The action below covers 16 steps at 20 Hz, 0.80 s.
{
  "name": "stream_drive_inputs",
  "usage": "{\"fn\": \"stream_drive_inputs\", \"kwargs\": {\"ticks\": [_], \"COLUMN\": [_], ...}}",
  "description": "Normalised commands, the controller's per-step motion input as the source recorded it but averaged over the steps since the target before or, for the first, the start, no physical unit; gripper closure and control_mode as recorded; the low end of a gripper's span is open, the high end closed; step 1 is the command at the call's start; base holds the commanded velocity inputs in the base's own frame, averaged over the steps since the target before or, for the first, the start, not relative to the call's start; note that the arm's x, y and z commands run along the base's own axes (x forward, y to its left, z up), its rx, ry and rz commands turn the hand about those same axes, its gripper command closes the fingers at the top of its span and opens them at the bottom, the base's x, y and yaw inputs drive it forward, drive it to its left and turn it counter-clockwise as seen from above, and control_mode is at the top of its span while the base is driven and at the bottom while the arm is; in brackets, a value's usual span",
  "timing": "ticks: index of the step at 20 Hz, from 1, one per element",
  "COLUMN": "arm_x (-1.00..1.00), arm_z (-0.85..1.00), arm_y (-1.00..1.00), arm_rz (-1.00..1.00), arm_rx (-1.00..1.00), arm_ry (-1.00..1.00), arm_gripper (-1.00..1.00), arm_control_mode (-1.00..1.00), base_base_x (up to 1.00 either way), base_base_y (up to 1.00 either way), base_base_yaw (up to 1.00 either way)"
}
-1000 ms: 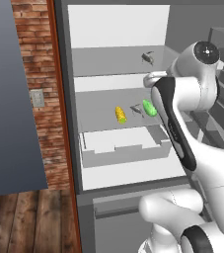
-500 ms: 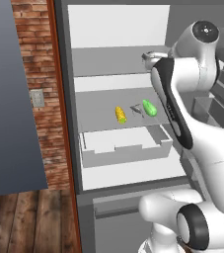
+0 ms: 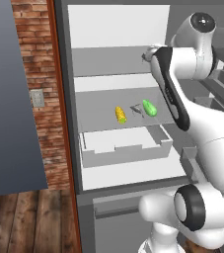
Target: Place one corn and one fish in each tupperware on the nearby counter, to pack two identical lunches.
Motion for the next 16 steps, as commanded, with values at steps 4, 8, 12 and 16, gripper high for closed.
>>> {"fn": "stream_drive_inputs", "kwargs": {"ticks": [4,8,12,16], "arm_x": [0.12,0.3,0.36,0.37], "arm_z": [-0.03,-0.17,-0.4,-0.1], "arm_y": [0.0,-0.02,-0.06,-0.14], "arm_rz": [0.0,0.0,0.0,0.0], "arm_rx": [0.0,0.0,0.0,0.0], "arm_ry": [-0.33,-0.08,-0.01,0.0], "arm_gripper": [-1.0,-1.0,-1.0,-1.0], "arm_control_mode": [-1.0,-1.0,-1.0,-1.0], "base_base_x": [0.0,0.0,0.0,0.0], "base_base_y": [0.0,0.0,0.0,0.0], "base_base_yaw": [0.0,0.0,0.0,0.0]}}
